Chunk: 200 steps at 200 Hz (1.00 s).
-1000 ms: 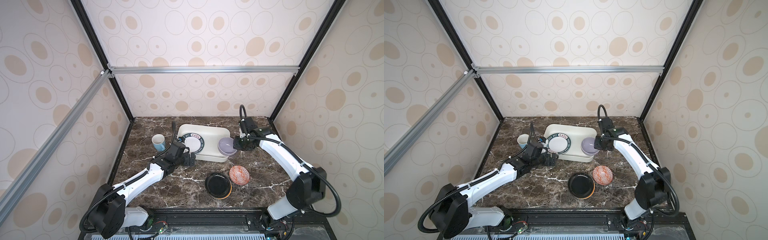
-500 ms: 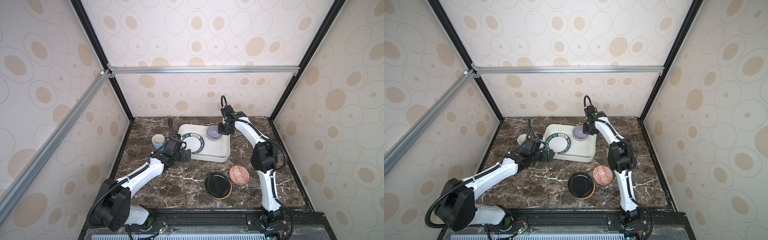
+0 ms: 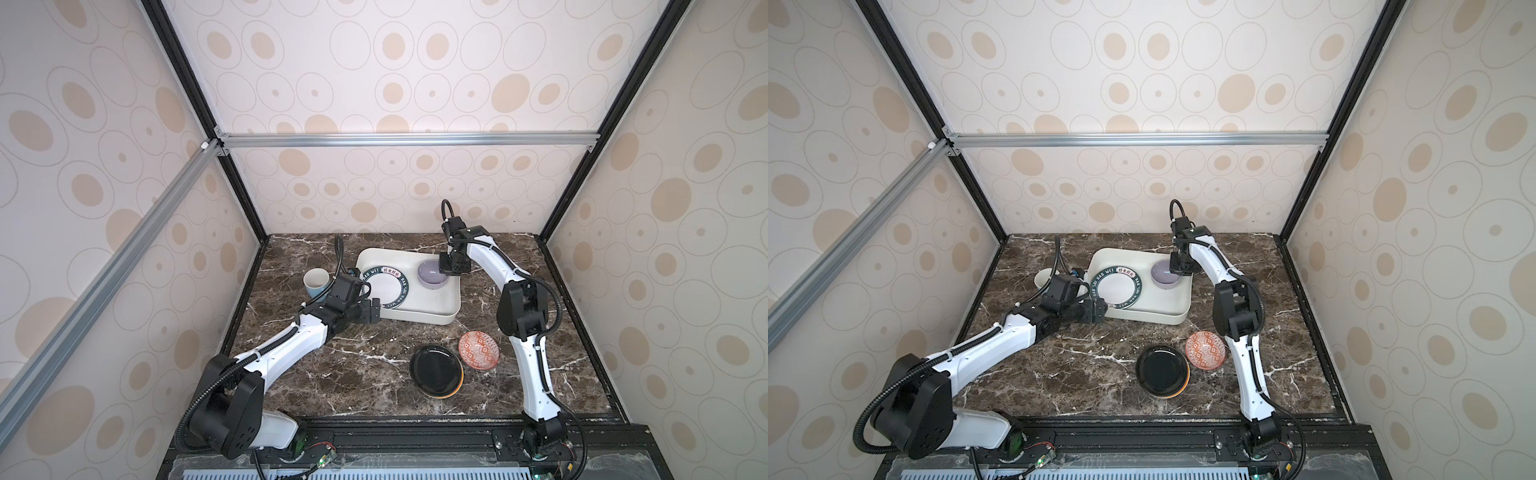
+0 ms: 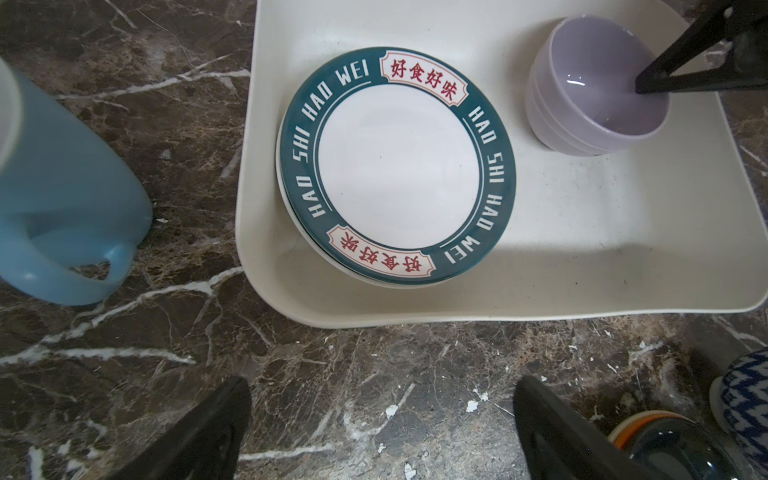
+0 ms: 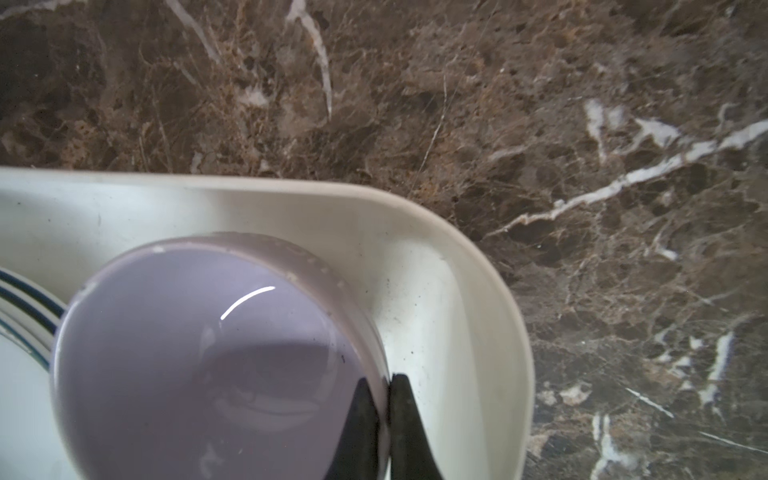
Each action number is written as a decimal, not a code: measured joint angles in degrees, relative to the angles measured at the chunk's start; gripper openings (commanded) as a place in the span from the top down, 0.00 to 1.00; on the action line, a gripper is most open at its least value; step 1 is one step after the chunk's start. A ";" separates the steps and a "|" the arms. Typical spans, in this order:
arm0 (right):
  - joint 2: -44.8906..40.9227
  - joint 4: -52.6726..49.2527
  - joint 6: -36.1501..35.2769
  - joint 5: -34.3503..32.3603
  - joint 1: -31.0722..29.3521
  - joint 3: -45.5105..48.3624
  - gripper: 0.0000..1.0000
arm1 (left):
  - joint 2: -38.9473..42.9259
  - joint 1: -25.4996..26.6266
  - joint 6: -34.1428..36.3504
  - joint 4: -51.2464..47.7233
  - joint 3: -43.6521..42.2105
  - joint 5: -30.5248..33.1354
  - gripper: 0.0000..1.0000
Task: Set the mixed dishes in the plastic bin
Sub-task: 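Carry the lilac bowl into the bin and release it with right gripper, then move the right gripper back and grip the orange-patterned bowl rim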
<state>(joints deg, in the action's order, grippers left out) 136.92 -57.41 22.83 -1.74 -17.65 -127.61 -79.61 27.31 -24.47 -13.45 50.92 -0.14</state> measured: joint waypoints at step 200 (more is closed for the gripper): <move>-55.01 5.73 1.57 -0.37 -0.22 57.59 0.60 | 12.41 6.62 -4.70 1.46 -10.05 -4.98 0.02</move>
<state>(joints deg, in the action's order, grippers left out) 81.91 -51.68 24.40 -2.11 -17.87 -70.02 -67.20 33.93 -29.17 -11.99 40.86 -5.13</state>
